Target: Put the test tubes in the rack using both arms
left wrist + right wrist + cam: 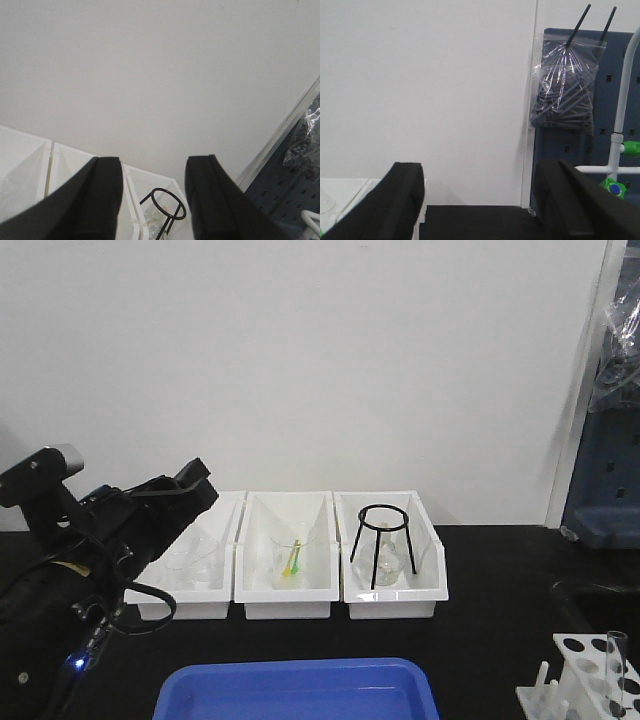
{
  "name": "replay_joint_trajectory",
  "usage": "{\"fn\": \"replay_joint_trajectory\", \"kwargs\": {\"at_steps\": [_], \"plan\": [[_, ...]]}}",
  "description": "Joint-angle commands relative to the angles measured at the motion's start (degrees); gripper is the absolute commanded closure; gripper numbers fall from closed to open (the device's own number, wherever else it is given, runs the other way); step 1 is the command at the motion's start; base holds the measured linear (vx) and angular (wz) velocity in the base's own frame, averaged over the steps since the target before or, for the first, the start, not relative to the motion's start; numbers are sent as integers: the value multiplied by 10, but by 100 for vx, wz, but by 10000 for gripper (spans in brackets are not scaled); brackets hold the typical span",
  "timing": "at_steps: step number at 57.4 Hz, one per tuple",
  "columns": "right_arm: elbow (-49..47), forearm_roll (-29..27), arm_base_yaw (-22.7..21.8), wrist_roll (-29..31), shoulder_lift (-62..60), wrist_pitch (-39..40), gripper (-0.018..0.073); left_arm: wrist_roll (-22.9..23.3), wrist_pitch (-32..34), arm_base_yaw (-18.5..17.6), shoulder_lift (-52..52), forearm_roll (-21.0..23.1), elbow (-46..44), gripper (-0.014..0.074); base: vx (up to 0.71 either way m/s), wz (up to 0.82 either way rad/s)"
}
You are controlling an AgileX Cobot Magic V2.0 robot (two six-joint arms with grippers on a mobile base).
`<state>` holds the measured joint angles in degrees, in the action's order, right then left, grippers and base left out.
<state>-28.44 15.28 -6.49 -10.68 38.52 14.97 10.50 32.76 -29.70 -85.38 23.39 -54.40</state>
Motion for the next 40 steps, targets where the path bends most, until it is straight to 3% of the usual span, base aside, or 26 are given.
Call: {"fn": "replay_joint_trajectory", "kwargs": {"at_steps": [1,8,20,31,40], "plan": [[-19,5,-3,2,-2,41,49,-29,38,1,29,-11,-10,161,0,0],[-19,5,-3,2,-2,41,49,-101,50,1,74,-10,39,165,0,0],[-19,5,-3,2,-2,41,49,-116,-26,0,231,-47,170,230,0,0],[-19,5,-3,2,-2,41,49,-138,-68,23,421,-53,318,434,0,0],[-19,5,-3,2,-2,41,49,-166,-71,77,564,-53,422,603,0,0]]}}
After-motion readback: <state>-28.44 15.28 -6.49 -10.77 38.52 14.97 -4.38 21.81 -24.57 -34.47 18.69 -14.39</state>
